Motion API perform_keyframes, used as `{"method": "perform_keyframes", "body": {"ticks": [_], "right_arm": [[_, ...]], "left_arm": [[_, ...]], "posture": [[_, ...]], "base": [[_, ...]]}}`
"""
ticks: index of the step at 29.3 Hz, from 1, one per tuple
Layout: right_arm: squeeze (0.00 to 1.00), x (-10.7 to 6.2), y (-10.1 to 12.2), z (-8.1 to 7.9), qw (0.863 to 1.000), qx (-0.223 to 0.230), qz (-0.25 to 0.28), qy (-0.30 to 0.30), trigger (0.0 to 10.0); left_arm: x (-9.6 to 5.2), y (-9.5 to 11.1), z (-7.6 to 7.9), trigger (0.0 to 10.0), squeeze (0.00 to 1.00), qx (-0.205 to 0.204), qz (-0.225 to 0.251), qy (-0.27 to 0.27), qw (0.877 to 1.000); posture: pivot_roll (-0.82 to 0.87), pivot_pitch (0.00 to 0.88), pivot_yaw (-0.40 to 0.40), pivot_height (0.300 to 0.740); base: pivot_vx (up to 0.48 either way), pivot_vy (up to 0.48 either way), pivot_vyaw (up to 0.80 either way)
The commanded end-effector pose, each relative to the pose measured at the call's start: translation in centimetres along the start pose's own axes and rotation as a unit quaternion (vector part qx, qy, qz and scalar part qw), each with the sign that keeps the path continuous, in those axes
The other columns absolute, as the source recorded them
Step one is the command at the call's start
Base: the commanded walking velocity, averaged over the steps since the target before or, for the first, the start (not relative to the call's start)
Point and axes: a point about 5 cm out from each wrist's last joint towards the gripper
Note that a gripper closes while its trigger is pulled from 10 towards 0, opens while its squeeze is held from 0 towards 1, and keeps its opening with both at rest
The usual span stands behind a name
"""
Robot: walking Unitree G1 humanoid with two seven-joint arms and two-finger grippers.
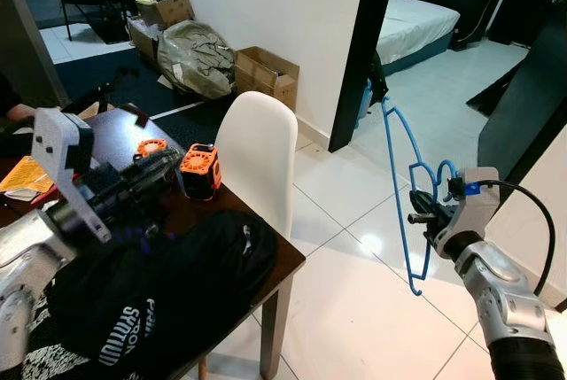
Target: Hang hanger
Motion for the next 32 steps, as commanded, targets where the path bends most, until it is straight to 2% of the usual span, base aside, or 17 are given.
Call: {"method": "perform_keyframes", "body": {"ticks": [1, 2, 3, 8, 10, 12, 14, 15, 16, 17, 18, 20, 22, 24, 25, 26, 32], "right_arm": [[0.0, 0.2, 0.1, -0.2, 1.0, -0.006, 0.002, 0.003, 10.0], [0.0, 0.2, 0.1, -0.2, 1.0, -0.006, 0.002, 0.003, 10.0], [0.0, 0.2, 0.1, -0.3, 1.0, -0.008, 0.001, 0.005, 10.0], [0.0, 0.2, 0.0, -0.5, 1.0, -0.01, 0.0, 0.008, 10.0], [0.0, 0.2, 0.0, -0.5, 1.0, -0.014, -0.002, 0.01, 10.0], [0.0, 0.2, 0.0, -0.5, 1.0, -0.014, -0.002, 0.01, 10.0], [0.0, 0.3, 0.1, -0.5, 1.0, -0.017, -0.002, 0.012, 10.0], [0.0, 0.3, 0.1, -0.5, 1.0, -0.017, -0.002, 0.012, 10.0], [0.0, 0.4, 0.1, -0.6, 1.0, -0.018, -0.002, 0.013, 10.0], [0.0, 0.4, 0.1, -0.6, 1.0, -0.018, -0.002, 0.014, 10.0], [0.0, 0.4, 0.1, -0.6, 1.0, -0.018, -0.002, 0.014, 10.0], [0.0, 0.5, 0.1, -0.7, 1.0, -0.019, -0.002, 0.016, 10.0], [0.0, 0.7, 0.3, -0.9, 1.0, -0.021, 0.0, 0.019, 10.0], [0.0, 0.7, 0.4, -0.9, 1.0, -0.022, 0.001, 0.019, 10.0], [0.0, 0.7, 0.4, -0.9, 1.0, -0.023, 0.002, 0.019, 10.0], [0.0, 0.6, 0.5, -0.7, 1.0, -0.024, 0.002, 0.018, 10.0], [0.0, 0.5, 0.5, -0.4, 1.0, -0.026, 0.002, 0.015, 10.0]], "left_arm": [[0.0, -0.4, 0.0, 10.0, 0.53, 0.006, -0.022, -0.004, 1.0], [0.0, -0.4, 0.0, 10.0, 0.53, 0.006, -0.022, -0.004, 1.0], [-0.1, -1.2, -0.5, 10.0, 1.0, 0.007, -0.034, 0.012, 0.999], [0.0, -3.1, -1.3, 10.0, 1.0, 0.01, -0.059, 0.051, 0.997], [1.1, -5.9, -1.6, 10.0, 1.0, 0.003, -0.091, 0.102, 0.991], [1.1, -5.9, -1.6, 10.0, 1.0, 0.003, -0.091, 0.102, 0.991], [3.1, -7.9, -1.0, 10.0, 1.0, -0.006, -0.113, 0.116, 0.987], [3.1, -7.9, -1.0, 10.0, 1.0, -0.006, -0.113, 0.116, 0.987], [4.8, -8.5, -0.2, 10.0, 1.0, -0.003, -0.114, 0.109, 0.987], [6.3, -8.7, 0.6, 10.0, 1.0, 0.015, -0.113, 0.104, 0.988], [6.3, -8.7, 0.6, 10.0, 1.0, 0.015, -0.113, 0.104, 0.988], [7.6, -8.7, 1.1, 10.0, 1.0, 0.038, -0.113, 0.105, 0.987], [10.2, -8.7, 2.5, 10.0, 1.0, 0.084, -0.113, 0.105, 0.984], [10.9, -8.8, 2.9, 10.0, 1.0, 0.088, -0.113, 0.108, 0.984], [11.4, -8.9, 3.3, 10.0, 0.18, 0.098, -0.119, 0.11, 0.982], [11.4, -9.6, 3.5, 10.0, 0.0, 0.115, -0.152, 0.115, 0.975], [11.1, -10.7, 3.8, 10.0, 0.0, 0.142, -0.198, 0.127, 0.961]], "posture": [[0.02, 0.021, -0.026, 0.74], [0.02, 0.021, -0.026, 0.74], [0.02, 0.021, -0.026, 0.74], [0.02, 0.021, -0.032, 0.74], [0.01, 0.019, -0.037, 0.74], [0.01, 0.019, -0.037, 0.74], [0.01, 0.017, -0.045, 0.74], [0.01, 0.017, -0.045, 0.74], [0.01, 0.016, -0.046, 0.74], [0.01, 0.014, -0.047, 0.74], [0.01, 0.014, -0.047, 0.74], [0.01, 0.01, -0.047, 0.74], [-0.01, 0.003, -0.044, 0.74], [-0.01, 0.003, -0.044, 0.74], [-0.01, 0.003, -0.044, 0.74], [-0.01, 0.003, -0.044, 0.74], [-0.01, 0.003, -0.044, 0.74]], "base": [[0.0, 0.0, 0.0], [0.0, 0.0, 0.0], [0.0, 0.0, 0.0], [0.0, 0.0, 0.0], [0.0, 0.0, 0.0], [0.0, 0.0, 0.0], [0.0, 0.0, 0.0], [0.0, 0.0, 0.0], [0.0, 0.0, 0.0], [0.0, 0.0, 0.0], [0.0, 0.0, 0.0], [0.0, 0.0, 0.0], [0.0, 0.0, 0.0], [0.0, 0.0, 0.0], [0.0, 0.0, 0.0], [0.0, 0.0, 0.0], [0.0, 0.0, 0.0]]}}
Point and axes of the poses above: a point about 5 cm out from each wrist's last joint towards the gripper, its own x axis pointing out of the wrist towards the gripper, its own y axis along the axis of the wrist's last joint, z = x × y, and after that the axes turned 8 degrees about -x, right-handed
